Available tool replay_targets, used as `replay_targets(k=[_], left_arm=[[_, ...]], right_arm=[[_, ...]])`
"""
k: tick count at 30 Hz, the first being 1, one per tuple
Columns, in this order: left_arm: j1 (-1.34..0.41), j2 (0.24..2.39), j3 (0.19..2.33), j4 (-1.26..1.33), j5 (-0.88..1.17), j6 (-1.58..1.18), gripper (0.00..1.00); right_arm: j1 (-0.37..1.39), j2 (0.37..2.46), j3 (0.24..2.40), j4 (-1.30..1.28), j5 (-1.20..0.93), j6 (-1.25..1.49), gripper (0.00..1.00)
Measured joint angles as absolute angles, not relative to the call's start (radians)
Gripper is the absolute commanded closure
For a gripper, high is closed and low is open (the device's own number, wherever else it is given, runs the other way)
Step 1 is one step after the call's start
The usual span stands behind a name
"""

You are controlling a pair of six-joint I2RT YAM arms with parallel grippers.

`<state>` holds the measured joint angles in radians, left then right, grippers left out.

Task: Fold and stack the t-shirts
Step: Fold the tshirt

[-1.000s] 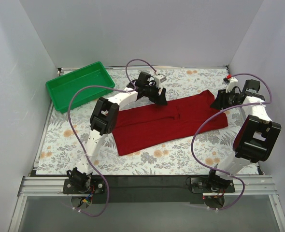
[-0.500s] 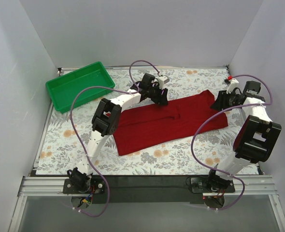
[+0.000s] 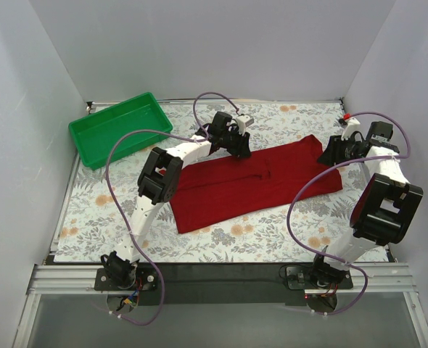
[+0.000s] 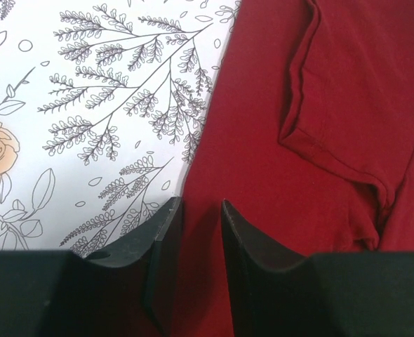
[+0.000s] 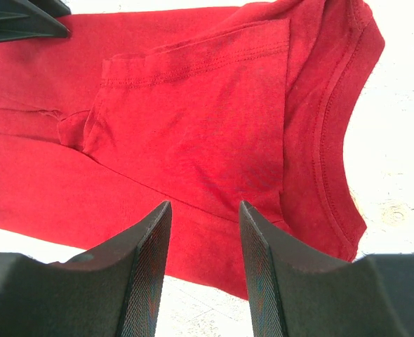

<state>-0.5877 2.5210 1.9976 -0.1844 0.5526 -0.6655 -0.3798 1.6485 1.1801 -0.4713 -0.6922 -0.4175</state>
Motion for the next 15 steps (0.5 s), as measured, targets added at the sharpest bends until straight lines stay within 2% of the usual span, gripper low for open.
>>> replay_targets(k=[5,8,9,15], left_arm=[[-0.589,2.521,1.992,-0.181,0.559,-0.671,0.8],[-0.59,2.521,1.99,-0.182,0.562,-0.673,0.91],[-0.59,2.521,1.99,-0.183,0.561,-0.675,1.0],[-0.588,2.521,1.991,-0.187,0.524,-0.726,1.0]], right_arm=[[-0.381,1.643,1.18,-0.471,-0.693,-0.417,0.57],[-0.384,1.64,1.18,-0.471,-0.695,-0.416,0.57],[-0.385,1.639,1.18,-0.471,-0.695,-0.416,0.57],[-0.389,1.629,1.176,-0.469,-0.696,-0.414,0.57]])
